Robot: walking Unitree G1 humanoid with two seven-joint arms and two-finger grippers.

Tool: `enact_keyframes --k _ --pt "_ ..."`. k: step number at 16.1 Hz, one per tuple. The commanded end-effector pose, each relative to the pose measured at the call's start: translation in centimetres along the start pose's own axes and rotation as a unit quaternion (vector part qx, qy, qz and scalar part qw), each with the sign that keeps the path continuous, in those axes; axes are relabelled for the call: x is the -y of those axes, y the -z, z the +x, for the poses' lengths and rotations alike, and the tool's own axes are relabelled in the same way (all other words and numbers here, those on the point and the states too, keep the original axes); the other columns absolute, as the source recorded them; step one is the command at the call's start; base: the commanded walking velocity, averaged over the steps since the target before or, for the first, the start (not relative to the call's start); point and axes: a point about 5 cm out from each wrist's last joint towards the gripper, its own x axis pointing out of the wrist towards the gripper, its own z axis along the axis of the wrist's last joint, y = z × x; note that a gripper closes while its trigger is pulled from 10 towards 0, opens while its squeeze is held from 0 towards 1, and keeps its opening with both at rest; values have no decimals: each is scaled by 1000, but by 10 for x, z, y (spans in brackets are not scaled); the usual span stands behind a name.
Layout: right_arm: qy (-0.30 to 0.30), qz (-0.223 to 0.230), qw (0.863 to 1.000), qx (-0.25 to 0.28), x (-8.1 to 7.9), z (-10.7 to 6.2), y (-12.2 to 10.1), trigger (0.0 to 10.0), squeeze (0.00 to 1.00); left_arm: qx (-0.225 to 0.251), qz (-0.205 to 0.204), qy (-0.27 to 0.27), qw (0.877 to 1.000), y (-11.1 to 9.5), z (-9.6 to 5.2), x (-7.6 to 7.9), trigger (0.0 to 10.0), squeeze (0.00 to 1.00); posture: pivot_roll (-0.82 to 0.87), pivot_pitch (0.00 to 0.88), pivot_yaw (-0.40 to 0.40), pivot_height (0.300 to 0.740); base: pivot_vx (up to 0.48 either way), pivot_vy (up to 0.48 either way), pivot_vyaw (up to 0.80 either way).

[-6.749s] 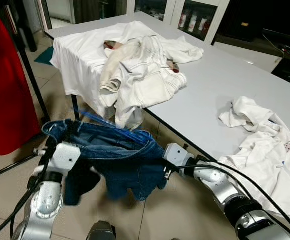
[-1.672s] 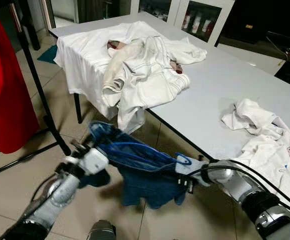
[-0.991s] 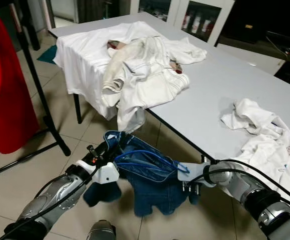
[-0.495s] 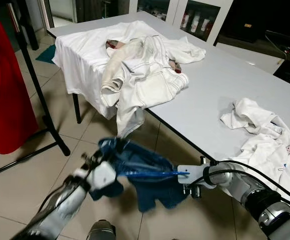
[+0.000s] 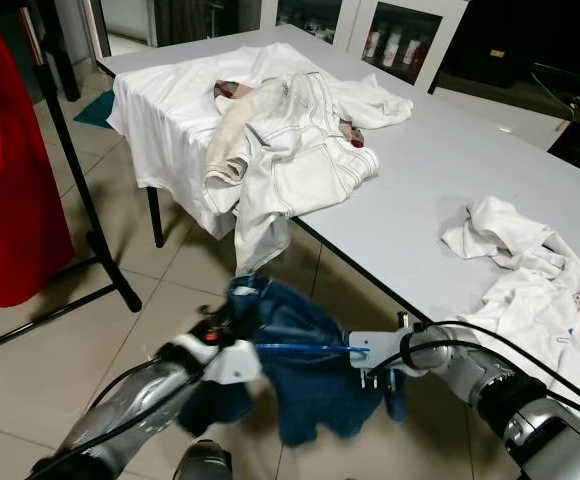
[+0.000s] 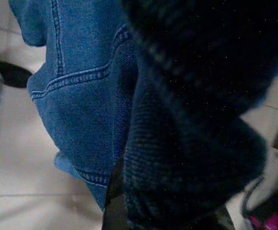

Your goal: Hang hanger

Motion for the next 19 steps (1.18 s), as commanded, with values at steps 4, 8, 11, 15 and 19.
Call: enact_keyframes --k 4,8,11,15,19 --pt "25 -4 999 -24 6 4 -3 0 0 21 21 74 997 -9 11 9 10000 0 264 16 -139 710 0 0 0" --pt "61 70 995 22 16 6 -18 0 0 34 34 100 994 -18 19 16 10000 0 266 15 -138 710 0 0 0" --pt "73 125 989 27 21 2 -7 0 0 23 40 106 993 -13 13 19 10000 0 265 14 -136 710 0 0 0" --pt "70 163 982 60 23 4 -18 0 0 27 47 105 993 -14 16 18 10000 0 260 14 -133 710 0 0 0" --pt "69 167 981 72 22 5 -22 0 0 32 44 85 995 -19 27 10 10000 0 260 14 -135 710 0 0 0"
